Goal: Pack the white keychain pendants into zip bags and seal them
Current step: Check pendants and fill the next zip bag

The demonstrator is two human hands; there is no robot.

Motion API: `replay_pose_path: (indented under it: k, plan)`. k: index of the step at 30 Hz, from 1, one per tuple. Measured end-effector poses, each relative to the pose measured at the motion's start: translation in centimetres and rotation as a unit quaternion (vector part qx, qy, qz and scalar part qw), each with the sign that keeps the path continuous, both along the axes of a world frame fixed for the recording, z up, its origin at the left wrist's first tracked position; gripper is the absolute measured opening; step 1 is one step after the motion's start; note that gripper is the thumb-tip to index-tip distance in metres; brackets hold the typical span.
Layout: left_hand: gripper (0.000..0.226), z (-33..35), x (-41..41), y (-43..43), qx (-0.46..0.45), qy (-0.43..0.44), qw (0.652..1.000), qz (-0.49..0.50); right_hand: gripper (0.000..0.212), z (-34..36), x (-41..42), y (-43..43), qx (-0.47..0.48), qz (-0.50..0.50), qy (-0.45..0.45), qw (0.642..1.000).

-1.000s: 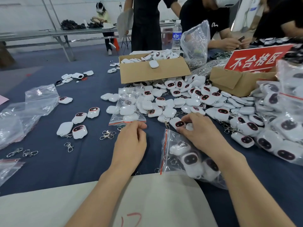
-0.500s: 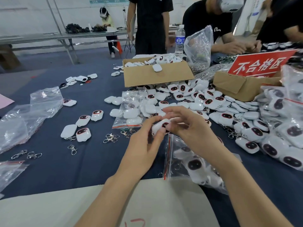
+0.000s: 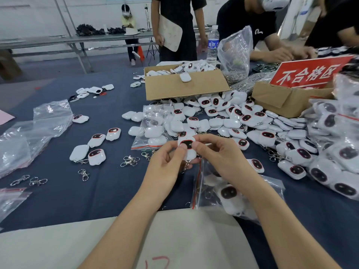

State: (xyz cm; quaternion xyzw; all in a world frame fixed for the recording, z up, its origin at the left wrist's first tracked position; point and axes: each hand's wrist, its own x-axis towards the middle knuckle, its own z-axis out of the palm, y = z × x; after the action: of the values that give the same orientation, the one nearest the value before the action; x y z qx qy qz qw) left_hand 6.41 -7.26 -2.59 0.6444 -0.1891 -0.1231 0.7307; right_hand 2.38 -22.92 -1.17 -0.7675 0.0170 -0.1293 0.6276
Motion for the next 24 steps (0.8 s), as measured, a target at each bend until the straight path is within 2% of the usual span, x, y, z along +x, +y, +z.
replay_pose_path:
  k: [6, 12, 24]
  plan:
    - [0.02, -0.1, 0.13, 0.04, 0.007, 0.018, 1.0, 0.017, 0.007, -0.03, -0.15, 0.14, 0.021, 0.008, 0.003, 1.0]
    - [0.023, -0.17, 0.11, 0.12, 0.007, 0.016, 1.0, -0.013, 0.007, 0.08, -0.22, 0.15, 0.053, 0.003, 0.0, 0.999]
    - [0.029, 0.02, -0.11, 0.32, -0.006, -0.011, 0.998, -0.062, 0.01, -0.38, -0.08, 0.14, 0.039, -0.022, 0.004, 0.999]
